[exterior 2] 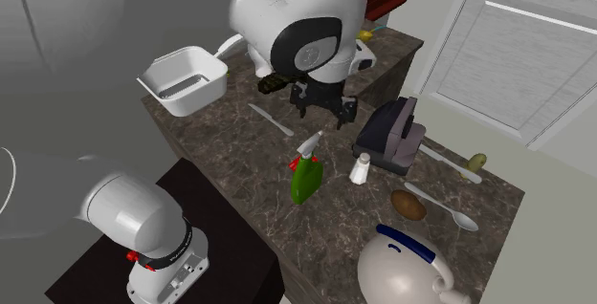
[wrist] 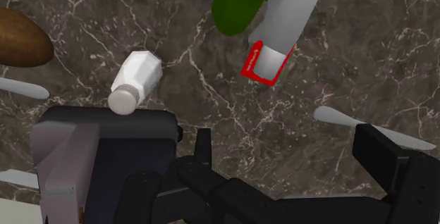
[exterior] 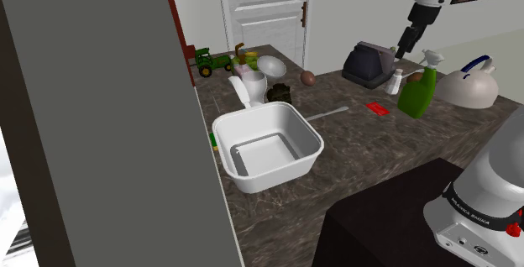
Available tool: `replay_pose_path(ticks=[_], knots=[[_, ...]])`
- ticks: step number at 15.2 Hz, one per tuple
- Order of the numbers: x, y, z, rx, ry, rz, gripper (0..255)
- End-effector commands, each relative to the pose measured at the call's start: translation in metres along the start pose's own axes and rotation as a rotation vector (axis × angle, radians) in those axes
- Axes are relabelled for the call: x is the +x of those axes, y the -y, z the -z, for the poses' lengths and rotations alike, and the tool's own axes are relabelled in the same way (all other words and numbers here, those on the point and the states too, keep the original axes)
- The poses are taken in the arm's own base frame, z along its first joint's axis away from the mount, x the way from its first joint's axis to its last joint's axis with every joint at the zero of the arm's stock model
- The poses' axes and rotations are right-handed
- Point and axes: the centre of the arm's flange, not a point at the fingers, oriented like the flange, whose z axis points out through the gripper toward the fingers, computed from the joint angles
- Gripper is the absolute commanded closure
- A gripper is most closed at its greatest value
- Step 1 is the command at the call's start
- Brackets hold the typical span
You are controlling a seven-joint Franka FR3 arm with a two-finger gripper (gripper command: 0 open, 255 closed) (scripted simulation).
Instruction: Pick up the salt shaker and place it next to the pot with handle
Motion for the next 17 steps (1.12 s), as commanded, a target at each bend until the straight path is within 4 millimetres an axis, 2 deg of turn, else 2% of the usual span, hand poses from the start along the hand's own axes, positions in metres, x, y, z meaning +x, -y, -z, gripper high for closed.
replay_pose_path(ticks=[1, 11, 17], knots=[[0.001, -0.021, -0.012, 0.002, -0.002, 0.004, 0], [0.016, -0.136, -0.080, 0.017, -0.009, 0.019, 0], [0.017, -0.139, -0.108, 0.017, -0.009, 0.020, 0]])
